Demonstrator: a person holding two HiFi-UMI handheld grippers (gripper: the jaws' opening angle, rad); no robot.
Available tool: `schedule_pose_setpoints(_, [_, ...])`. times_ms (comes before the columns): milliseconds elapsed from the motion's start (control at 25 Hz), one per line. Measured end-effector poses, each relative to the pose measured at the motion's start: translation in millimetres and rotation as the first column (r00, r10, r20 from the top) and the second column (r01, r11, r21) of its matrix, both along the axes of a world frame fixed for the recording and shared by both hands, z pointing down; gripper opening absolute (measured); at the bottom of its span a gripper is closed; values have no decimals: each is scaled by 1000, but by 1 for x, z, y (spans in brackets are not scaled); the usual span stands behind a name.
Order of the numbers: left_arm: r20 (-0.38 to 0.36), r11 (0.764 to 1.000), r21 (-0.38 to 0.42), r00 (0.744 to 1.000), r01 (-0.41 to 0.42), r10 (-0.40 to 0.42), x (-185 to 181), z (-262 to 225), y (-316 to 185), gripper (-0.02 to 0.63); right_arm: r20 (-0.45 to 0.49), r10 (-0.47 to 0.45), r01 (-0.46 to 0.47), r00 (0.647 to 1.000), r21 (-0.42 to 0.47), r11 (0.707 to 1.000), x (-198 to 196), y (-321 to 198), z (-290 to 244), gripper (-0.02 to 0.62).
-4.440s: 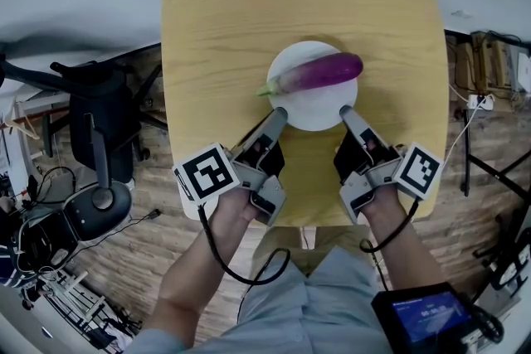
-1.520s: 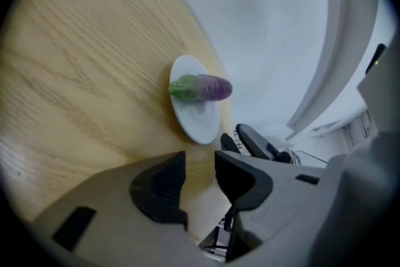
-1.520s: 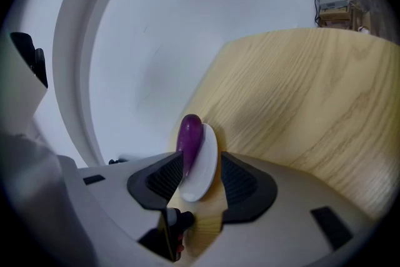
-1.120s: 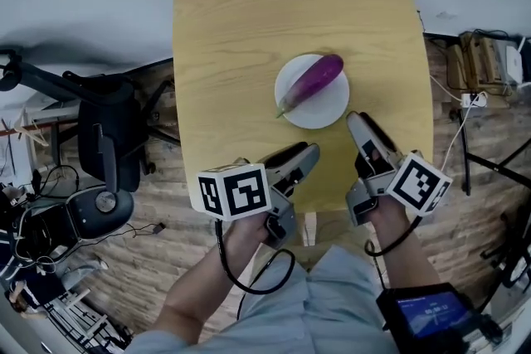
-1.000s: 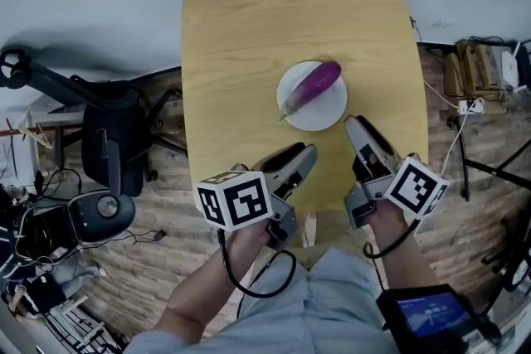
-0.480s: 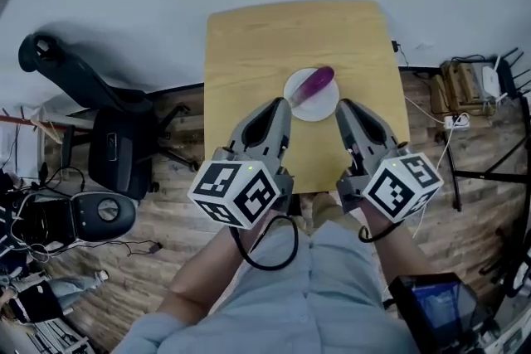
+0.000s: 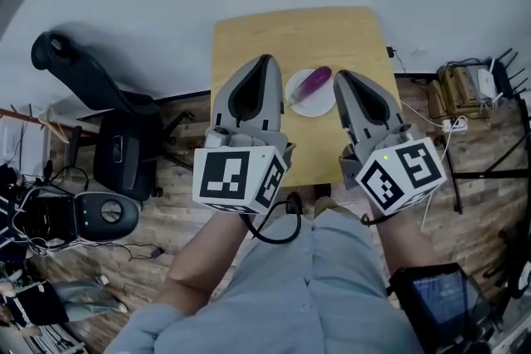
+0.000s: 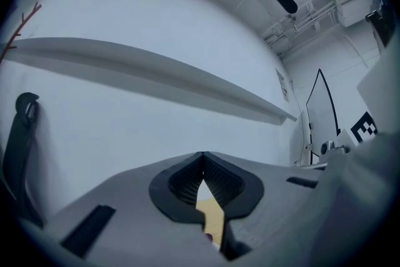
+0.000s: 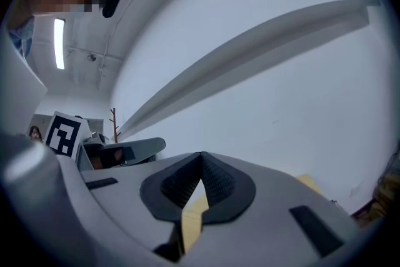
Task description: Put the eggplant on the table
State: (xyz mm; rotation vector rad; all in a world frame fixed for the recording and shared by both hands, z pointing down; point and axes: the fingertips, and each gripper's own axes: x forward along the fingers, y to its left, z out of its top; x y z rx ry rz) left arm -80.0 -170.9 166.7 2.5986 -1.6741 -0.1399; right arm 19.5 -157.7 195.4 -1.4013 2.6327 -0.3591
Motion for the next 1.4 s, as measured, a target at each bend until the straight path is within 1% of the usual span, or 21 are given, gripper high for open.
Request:
schedule_pose_setpoints(200, [44, 997, 68, 999, 24, -27, -2, -15, 10, 6, -20, -6, 7, 1000, 47, 999, -4, 6, -12, 2])
schedule_pose_setpoints(360, [45, 996, 81, 999, 24, -28, -3, -19, 13, 6, -23, -20, 21, 1000, 66, 998, -8, 8, -20, 0])
schedule_pose_setpoints(520, [74, 995, 96, 997, 22, -29, -4, -19, 14, 6, -35, -16, 19, 999, 82, 996, -12, 8, -24, -2])
schedule_pose_setpoints(600, [82, 995, 94, 996, 14, -22, -3, -16, 14, 6, -37, -8, 11, 999, 87, 996, -12, 5, -24, -2])
schedule_pose_setpoints(760, [73, 997, 75, 997, 3, -8, 0, -10, 12, 6, -44, -2, 6, 999, 91, 996, -13, 2, -25, 0])
schedule_pose_setpoints(920, [70, 997, 73, 998, -4, -1, 2, -10, 9, 6, -48, 1, 3, 999, 95, 995, -13, -1, -26, -2])
schedule_pose_setpoints(1120, [65, 999, 52, 998, 6, -9, 0, -4, 4, 6, -41, 3, 1, 999, 94, 996, -13, -6, -26, 0])
schedule_pose_setpoints(1400, [75, 998, 57, 997, -3, -1, 4, -5, 0, 6, -38, 2, 2, 999, 95, 995, -12, -10, -26, 0])
